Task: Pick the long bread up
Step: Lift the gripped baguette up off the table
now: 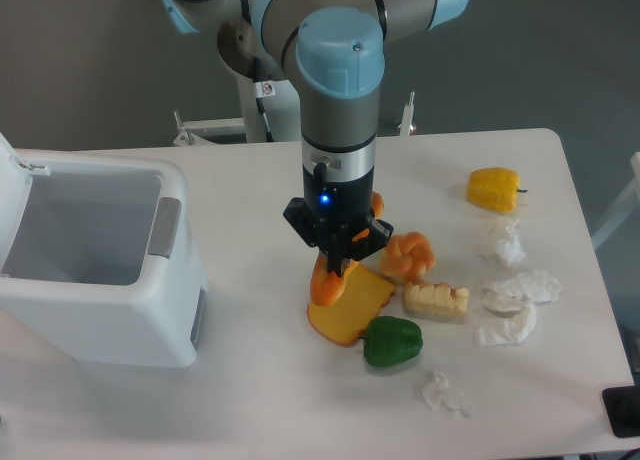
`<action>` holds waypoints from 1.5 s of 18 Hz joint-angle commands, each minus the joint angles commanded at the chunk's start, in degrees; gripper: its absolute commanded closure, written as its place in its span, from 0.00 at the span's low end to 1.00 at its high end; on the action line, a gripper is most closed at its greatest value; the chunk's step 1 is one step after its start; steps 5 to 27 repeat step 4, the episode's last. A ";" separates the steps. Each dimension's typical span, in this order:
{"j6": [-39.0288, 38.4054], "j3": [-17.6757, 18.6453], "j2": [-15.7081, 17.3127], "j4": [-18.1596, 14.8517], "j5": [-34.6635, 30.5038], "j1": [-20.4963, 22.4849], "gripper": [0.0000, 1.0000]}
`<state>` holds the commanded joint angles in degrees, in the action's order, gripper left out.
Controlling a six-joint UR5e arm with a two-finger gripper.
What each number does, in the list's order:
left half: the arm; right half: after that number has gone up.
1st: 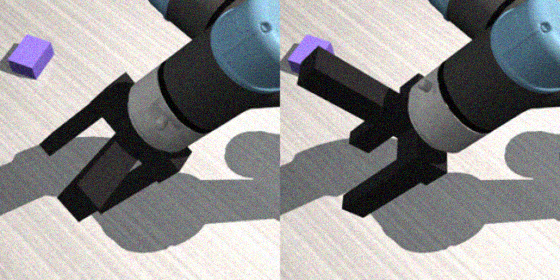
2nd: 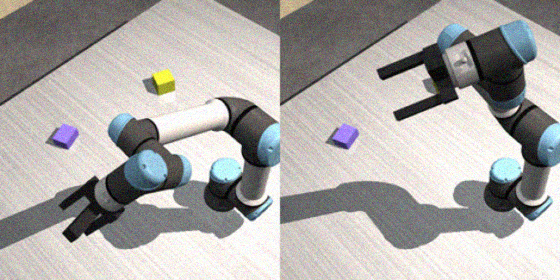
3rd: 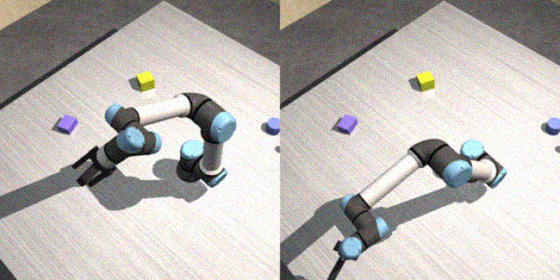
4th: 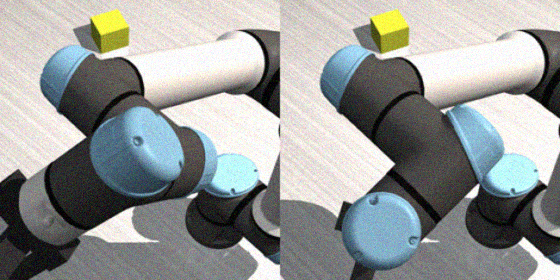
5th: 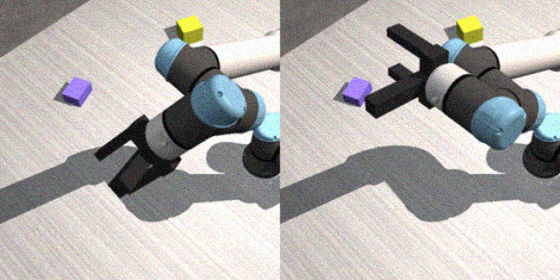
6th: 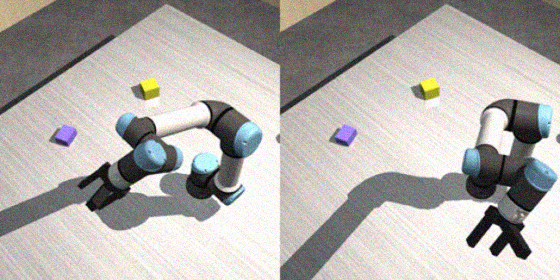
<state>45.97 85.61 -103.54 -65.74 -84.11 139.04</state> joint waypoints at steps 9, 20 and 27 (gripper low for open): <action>0.00 -0.09 0.00 0.09 0.00 0.18 0.99; 0.00 -0.09 0.00 0.09 0.00 0.18 0.99; 0.00 -0.09 0.00 0.09 0.00 0.18 0.99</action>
